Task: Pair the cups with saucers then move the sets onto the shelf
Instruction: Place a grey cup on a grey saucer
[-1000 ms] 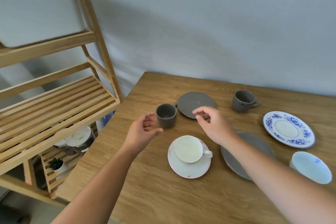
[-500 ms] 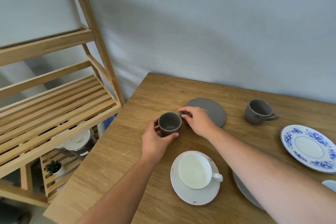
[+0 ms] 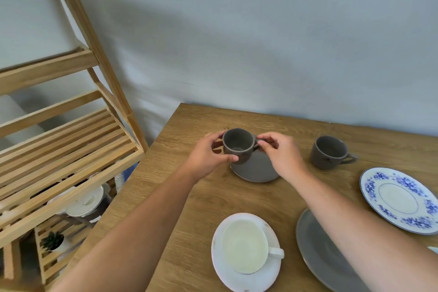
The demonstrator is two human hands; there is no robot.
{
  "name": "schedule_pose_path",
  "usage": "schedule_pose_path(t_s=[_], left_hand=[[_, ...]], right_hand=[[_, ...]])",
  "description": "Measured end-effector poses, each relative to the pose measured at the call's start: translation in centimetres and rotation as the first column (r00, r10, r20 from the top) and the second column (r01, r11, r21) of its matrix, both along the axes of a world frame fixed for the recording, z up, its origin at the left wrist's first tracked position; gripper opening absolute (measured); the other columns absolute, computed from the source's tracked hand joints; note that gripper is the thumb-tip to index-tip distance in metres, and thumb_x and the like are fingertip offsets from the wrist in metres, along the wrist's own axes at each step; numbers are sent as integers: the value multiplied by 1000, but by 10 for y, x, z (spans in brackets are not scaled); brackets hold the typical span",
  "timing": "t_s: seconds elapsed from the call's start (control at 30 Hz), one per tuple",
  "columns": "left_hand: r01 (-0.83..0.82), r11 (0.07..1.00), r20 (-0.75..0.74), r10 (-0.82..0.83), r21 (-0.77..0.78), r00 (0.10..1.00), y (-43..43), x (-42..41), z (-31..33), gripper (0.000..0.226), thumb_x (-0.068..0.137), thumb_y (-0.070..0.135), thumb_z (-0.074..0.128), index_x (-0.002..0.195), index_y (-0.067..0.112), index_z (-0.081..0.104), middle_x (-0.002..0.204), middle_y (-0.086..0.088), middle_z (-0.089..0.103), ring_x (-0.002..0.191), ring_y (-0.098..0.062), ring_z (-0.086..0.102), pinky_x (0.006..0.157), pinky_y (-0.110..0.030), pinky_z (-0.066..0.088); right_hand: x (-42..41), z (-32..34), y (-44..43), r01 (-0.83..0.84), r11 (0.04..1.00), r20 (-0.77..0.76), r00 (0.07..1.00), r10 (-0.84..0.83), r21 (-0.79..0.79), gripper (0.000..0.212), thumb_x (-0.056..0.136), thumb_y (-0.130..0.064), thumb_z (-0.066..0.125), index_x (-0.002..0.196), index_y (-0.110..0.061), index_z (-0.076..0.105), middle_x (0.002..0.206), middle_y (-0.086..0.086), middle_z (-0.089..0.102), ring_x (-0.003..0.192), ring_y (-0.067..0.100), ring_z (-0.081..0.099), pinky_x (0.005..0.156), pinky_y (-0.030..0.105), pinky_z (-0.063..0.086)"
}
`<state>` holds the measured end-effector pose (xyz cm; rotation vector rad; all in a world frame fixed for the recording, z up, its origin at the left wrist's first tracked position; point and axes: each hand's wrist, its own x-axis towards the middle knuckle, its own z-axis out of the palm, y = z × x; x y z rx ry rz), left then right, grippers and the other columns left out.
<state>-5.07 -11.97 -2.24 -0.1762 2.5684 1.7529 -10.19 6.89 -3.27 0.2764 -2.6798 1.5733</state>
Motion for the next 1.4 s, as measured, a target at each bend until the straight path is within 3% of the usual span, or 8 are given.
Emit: schedule_pose_path(t_s=[0.17, 0.43, 0.57, 0.9, 1.07, 1.17, 1.3, 1.4], left_hand=[[97, 994, 59, -100, 53, 993, 17, -30, -1, 72, 68, 1, 80, 131, 21, 52, 130, 1, 60, 123, -16, 55, 108, -43, 43], [144, 987, 107, -151, 71, 983, 29, -40, -9, 72, 72, -3, 76, 135, 18, 50, 133, 1, 58, 125, -14, 53, 109, -34, 41], [165, 983, 107, -173, 80, 979, 28, -43, -15, 73, 71, -6, 76, 135, 16, 50, 134, 0, 58, 125, -15, 53, 111, -37, 40], [236, 971, 142, -239, 39, 961, 31, -44, -9, 73, 77, -5, 71, 140, 19, 43, 137, 2, 53, 125, -10, 49, 106, -27, 40], [227, 973, 175, -216, -47, 961, 32, -43, -9, 91, 74, 8, 78, 149, 23, 28, 151, 1, 40, 138, -14, 39, 114, -37, 34], [188, 971, 87, -177, -145, 980, 37, -39, 2, 98, 71, 21, 82, 149, 28, 24, 155, 3, 32, 141, -14, 32, 116, -41, 30], [103, 980, -179, -133, -168, 975, 65, -37, 27, 88, 71, 26, 81, 145, 23, 34, 149, 6, 40, 136, -8, 38, 114, -34, 33], [154, 961, -227, -207, -230, 952, 101, -43, 37, 86, 71, 29, 81, 144, 21, 36, 146, 5, 44, 133, -7, 42, 112, -32, 36]], right_hand=[[-5, -4, 20, 99, 995, 1, 995, -99, 26, 14, 86, -15, 63, 97, -16, 70, 91, 2, 72, 87, 18, 67, 85, 38, 54], [-2, -11, 30, 148, 986, -18, 989, -147, 73, 15, 86, -14, 63, 99, -15, 71, 91, -1, 71, 86, 13, 63, 82, 29, 51], [-1, -13, 31, 172, 980, -14, 985, -171, 104, 18, 85, -17, 64, 102, -16, 71, 95, 0, 71, 89, 13, 63, 83, 30, 52], [8, -15, 30, 186, 973, -4, 982, -187, 134, 17, 86, -18, 63, 101, -15, 69, 92, -2, 68, 87, 11, 61, 81, 28, 52], [12, -6, 35, 168, 972, -10, 986, -168, 164, 31, 86, -23, 64, 115, -14, 65, 104, -1, 68, 92, 10, 61, 80, 20, 48], [18, 6, 48, 217, 962, -117, 973, -199, 166, 21, 87, -24, 61, 104, -14, 68, 93, -2, 69, 84, 10, 63, 74, 21, 50], [17, 27, 79, 327, 937, -292, 914, -281, 122, 9, 85, -18, 60, 83, -15, 69, 74, 1, 68, 68, 16, 61, 68, 30, 52], [8, 39, 114, 399, 909, -254, 897, -361, 118, 11, 84, -15, 60, 87, -13, 69, 81, 6, 72, 75, 20, 63, 75, 30, 50]])
